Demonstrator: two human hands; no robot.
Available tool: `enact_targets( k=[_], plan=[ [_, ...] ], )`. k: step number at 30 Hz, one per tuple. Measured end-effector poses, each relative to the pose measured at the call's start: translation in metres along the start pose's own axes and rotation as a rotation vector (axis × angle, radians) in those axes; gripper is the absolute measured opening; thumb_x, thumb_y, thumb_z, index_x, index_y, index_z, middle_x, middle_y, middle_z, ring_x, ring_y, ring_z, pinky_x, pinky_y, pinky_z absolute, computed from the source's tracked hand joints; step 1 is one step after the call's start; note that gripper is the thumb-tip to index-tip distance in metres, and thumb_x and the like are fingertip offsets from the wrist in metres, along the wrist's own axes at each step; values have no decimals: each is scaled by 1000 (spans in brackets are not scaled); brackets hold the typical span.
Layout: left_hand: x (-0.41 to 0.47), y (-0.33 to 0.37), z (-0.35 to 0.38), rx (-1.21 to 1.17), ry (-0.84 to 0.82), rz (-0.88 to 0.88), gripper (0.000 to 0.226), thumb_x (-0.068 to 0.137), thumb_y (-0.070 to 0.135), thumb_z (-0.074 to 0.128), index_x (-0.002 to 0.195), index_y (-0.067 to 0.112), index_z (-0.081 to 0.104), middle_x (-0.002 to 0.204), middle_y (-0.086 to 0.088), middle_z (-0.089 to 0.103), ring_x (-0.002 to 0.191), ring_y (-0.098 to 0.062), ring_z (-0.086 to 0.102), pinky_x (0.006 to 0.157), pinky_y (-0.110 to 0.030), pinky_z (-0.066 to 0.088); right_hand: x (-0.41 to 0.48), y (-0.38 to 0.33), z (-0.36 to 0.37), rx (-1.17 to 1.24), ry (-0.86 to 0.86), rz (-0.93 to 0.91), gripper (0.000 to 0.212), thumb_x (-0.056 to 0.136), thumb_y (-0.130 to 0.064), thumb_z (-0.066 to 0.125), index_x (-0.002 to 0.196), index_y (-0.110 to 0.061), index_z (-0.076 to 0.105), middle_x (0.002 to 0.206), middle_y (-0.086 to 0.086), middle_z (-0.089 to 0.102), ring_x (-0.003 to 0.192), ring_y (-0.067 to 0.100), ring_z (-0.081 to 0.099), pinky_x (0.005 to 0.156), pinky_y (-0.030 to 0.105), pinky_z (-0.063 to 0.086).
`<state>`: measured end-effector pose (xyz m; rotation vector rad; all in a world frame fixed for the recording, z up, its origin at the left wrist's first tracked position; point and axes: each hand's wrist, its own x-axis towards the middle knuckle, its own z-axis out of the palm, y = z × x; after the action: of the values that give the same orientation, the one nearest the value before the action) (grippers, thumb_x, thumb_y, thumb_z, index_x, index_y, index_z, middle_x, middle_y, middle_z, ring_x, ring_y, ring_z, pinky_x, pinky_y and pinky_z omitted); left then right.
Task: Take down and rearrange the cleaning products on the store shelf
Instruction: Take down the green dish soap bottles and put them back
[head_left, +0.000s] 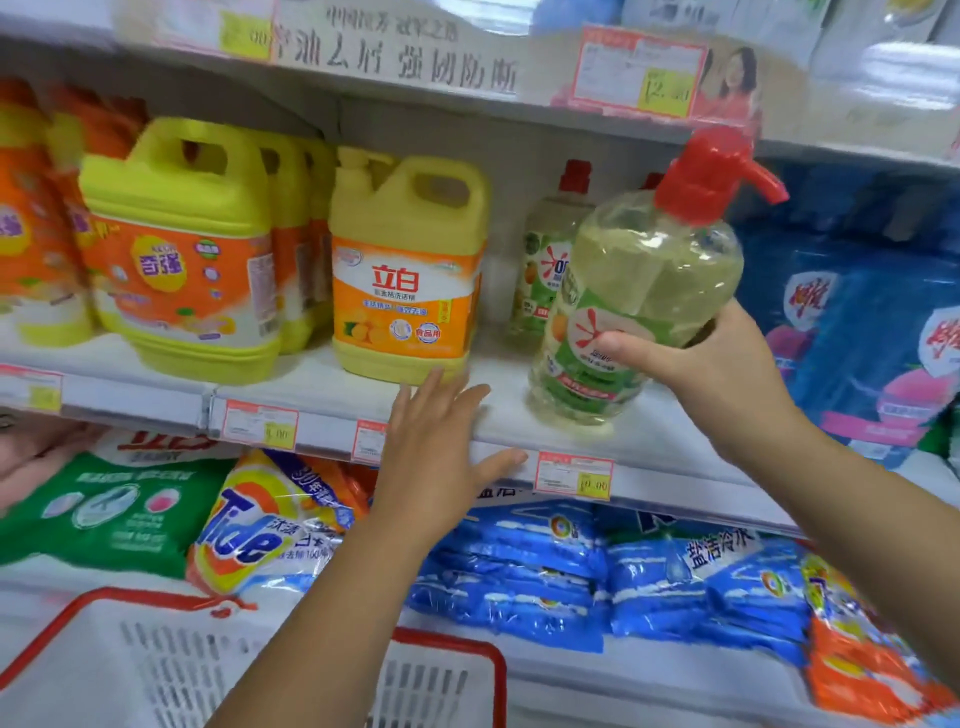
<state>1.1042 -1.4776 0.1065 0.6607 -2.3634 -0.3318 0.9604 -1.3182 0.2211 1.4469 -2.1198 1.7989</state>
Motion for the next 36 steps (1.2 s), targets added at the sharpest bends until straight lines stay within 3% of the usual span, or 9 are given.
enact_targets(
  k=[3,9,13,17,20,22,25,32,36],
  plan=[
    [-1,-15,13,64,49,53,73,82,79,34,141,35,44,157,8,32,150,-15,8,118,-35,-16,18,6,13,-51,-35,34,82,51,-49,87,126,-30,59,112,-16,71,102,-1,67,87,28,54],
    [0,-24,30,59,178,123,56,87,69,38,127,32,55,134,7,52,134,-18,37,121,-42,2,60,33,34,-24,-59,209,87,60,-61,81,132,-26,44,113,-7,71,93,11,72,75,39,60],
    [0,-26,33,55,201,143,52,88,67,43,125,32,56,131,7,54,134,-19,41,121,-43,5,75,51,48,-34,-69,211,67,80,-45,76,133,-30,38,116,-13,65,103,11,66,93,41,54],
    [0,-27,34,54,207,155,52,89,66,43,126,32,56,132,8,53,135,-19,40,121,-43,5,69,80,62,-77,-95,209,75,74,-26,86,134,-25,41,119,-14,64,106,2,61,96,30,49],
    [0,-28,35,73,213,157,52,90,66,43,127,31,56,133,7,53,135,-18,40,121,-43,4,70,89,69,-75,-55,204,58,80,-27,81,129,-23,49,108,-18,63,92,-9,57,74,5,46],
    [0,-29,35,75,210,159,52,90,66,44,127,31,56,133,7,53,136,-18,40,121,-42,3,75,92,71,-97,-28,202,56,83,-29,78,130,-22,47,111,-15,62,95,0,58,68,2,41],
    [0,-30,35,75,214,162,53,90,66,43,126,30,57,133,7,53,136,-18,39,121,-41,2,82,98,72,-134,-43,212,61,87,-33,74,138,-21,43,126,-9,61,110,10,55,87,21,42],
    [1,-30,32,96,135,146,54,90,66,41,127,30,56,133,7,53,136,-19,38,121,-42,2,97,103,67,-221,-158,358,80,91,-44,65,153,-25,18,146,-2,51,131,24,49,111,45,40],
    [-4,-22,26,50,137,116,57,91,63,43,138,30,46,147,2,41,147,-20,19,121,-40,-7,78,96,66,-322,-172,428,61,96,-42,60,147,-18,37,142,2,55,129,25,52,106,36,42]
  ],
)
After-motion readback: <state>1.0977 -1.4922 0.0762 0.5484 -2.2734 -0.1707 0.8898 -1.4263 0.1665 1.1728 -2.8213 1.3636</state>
